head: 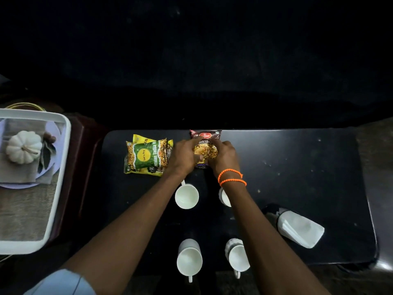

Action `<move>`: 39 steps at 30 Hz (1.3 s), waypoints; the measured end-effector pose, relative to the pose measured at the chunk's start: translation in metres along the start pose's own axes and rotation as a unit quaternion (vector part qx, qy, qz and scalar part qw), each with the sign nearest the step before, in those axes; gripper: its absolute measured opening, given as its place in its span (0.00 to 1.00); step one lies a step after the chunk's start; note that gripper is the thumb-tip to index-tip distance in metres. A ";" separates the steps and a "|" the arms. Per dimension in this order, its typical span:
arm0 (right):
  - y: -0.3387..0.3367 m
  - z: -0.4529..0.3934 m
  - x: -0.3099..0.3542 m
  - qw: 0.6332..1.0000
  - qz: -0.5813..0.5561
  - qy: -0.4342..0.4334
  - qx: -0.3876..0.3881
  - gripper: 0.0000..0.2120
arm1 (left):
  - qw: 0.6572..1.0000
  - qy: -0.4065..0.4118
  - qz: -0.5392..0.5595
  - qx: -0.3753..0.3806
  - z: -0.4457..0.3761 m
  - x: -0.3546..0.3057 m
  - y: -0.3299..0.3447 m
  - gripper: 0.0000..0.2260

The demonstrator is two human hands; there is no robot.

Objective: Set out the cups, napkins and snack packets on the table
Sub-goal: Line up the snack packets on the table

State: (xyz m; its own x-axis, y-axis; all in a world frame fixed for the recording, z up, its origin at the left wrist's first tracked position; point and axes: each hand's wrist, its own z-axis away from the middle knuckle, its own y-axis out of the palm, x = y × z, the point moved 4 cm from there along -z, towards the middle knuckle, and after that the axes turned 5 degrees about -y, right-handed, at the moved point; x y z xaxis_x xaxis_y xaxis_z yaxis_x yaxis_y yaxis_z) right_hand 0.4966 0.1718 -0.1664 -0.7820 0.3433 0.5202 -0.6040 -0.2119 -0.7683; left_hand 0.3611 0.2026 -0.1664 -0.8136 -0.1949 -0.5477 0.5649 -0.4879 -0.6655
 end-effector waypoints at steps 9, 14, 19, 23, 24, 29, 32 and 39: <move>-0.006 0.005 0.014 0.998 0.058 0.015 -0.015 0.30 | 0.999 0.002 -0.035 0.022 0.006 -0.004 -0.005 0.31; -0.004 0.005 0.056 0.993 -0.064 0.003 -0.102 0.23 | 0.982 -0.001 0.029 -0.184 0.028 0.016 -0.061 0.13; 0.045 0.002 0.101 0.977 -0.193 0.032 0.080 0.30 | 0.936 -0.242 0.041 -0.251 0.046 0.102 -0.100 0.25; 0.066 0.002 0.118 0.965 -0.240 0.045 0.100 0.38 | 0.893 -0.348 0.228 -0.175 0.047 0.140 -0.090 0.23; 0.066 0.002 0.119 0.961 -0.254 0.053 0.100 0.39 | 0.895 -0.328 0.239 -0.186 0.047 0.138 -0.092 0.22; 0.034 0.001 0.103 0.922 -0.375 0.063 0.080 0.49 | 0.903 -0.208 0.311 -0.212 0.035 0.095 -0.110 0.17; -0.007 -0.004 0.075 0.943 -0.326 0.001 0.065 0.40 | 0.927 -0.120 0.339 -0.105 0.009 0.046 -0.097 0.15; -0.087 0.001 -0.032 0.953 -0.281 0.073 -0.086 0.29 | 0.952 -0.026 0.304 -0.007 -0.028 -0.067 -0.030 0.11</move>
State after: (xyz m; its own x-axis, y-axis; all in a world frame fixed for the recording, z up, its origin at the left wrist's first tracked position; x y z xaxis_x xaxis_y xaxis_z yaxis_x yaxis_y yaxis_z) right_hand 0.5737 0.1784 -0.1159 -0.3053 0.4841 0.8200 -0.8776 0.1911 -0.4396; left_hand 0.4025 0.2541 -0.1234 -0.3412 -0.4791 -0.8087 0.9352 -0.2597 -0.2407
